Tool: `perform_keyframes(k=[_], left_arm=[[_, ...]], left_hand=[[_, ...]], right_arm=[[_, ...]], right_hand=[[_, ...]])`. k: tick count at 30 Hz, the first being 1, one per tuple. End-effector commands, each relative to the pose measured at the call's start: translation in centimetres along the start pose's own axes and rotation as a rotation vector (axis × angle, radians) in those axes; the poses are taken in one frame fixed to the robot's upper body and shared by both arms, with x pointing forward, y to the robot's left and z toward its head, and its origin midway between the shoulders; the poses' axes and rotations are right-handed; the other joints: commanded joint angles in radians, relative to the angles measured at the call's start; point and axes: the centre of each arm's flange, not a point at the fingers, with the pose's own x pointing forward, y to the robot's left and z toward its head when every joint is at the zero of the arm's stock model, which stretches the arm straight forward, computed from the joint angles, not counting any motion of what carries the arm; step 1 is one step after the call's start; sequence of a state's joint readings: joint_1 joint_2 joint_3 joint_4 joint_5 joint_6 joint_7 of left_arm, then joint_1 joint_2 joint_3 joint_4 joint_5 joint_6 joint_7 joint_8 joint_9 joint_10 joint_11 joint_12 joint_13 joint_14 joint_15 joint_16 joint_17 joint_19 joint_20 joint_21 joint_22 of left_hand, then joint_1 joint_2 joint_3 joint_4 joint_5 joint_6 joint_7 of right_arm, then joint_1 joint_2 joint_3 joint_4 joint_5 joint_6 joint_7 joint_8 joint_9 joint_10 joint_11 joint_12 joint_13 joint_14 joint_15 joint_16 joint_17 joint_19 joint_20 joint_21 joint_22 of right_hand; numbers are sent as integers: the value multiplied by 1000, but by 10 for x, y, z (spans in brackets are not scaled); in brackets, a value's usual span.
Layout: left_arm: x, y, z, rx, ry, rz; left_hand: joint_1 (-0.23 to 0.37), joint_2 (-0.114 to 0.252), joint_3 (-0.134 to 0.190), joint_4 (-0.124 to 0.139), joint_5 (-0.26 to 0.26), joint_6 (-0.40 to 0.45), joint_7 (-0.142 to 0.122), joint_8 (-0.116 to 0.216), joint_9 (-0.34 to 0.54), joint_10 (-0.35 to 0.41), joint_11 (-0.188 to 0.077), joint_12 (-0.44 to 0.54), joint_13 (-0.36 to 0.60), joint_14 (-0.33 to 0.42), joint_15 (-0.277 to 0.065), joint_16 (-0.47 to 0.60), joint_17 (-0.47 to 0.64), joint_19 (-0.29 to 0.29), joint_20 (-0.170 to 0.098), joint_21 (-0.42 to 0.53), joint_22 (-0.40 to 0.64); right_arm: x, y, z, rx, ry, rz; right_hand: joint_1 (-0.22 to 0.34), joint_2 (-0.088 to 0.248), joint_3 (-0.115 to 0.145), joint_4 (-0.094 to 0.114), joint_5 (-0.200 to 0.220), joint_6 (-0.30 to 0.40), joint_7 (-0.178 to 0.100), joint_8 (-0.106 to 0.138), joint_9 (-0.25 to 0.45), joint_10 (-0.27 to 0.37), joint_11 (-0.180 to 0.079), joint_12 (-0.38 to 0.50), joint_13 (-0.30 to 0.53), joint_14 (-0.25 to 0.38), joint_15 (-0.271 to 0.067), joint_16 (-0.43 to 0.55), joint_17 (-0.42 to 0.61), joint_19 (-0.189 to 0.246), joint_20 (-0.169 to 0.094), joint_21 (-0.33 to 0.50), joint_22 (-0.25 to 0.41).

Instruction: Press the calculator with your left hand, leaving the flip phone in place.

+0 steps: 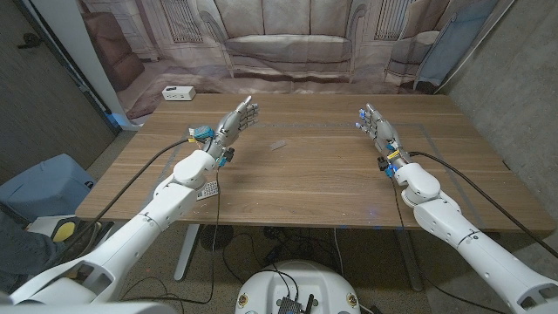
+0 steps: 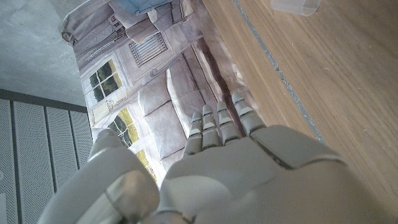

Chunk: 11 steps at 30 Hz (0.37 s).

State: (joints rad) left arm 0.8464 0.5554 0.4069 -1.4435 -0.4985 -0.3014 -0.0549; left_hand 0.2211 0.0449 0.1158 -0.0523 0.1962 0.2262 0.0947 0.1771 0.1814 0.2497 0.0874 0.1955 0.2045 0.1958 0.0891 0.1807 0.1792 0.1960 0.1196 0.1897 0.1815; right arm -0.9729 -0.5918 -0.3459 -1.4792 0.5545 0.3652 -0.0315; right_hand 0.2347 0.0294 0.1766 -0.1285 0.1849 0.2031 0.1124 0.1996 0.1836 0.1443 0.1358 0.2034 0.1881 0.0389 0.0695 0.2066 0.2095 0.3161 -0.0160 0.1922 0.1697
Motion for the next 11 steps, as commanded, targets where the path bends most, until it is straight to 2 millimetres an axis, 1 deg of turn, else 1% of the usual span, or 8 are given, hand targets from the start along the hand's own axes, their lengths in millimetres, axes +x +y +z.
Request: perform_keyframes(k=[1, 5, 11], left_arm=[[2, -6, -7, -64, -13, -10], [1, -8, -10, -76, -13, -7], [-1, -8, -12, -73, -9, -10]], left_hand=[[-9, -5, -4, 1, 5, -12, 1, -4, 0, -5, -7, -3, 0, -7, -2, -4, 4, -8, -13, -1, 1], [-10, -5, -5, 1, 5, -12, 4, -2, 0, -5, -6, -1, 0, -7, -1, -3, 4, -10, -19, -1, 1], [-11, -5, -6, 1, 5, -8, 5, 2, 0, -3, -10, 1, 0, -8, -1, -1, 3, -12, -20, 0, 1]], right_arm=[[1, -9, 0, -1, 8, 10], [0, -8, -2, 9, 21, 3], [-3, -5, -4, 8, 30, 5]], right_hand=[[6, 3, -2, -2, 0, -1, -5, -4, 4, -2, -2, -3, 4, -4, 8, 0, 0, -8, -1, 0, 2], [6, 4, -2, -2, 0, -2, -4, -5, 4, -2, -2, -3, 4, -5, 8, 0, 0, -8, -1, 0, 2], [6, 4, -2, -3, 1, -1, -2, -5, 4, -2, -1, -3, 4, -4, 11, 0, 0, -9, 1, 0, 2]])
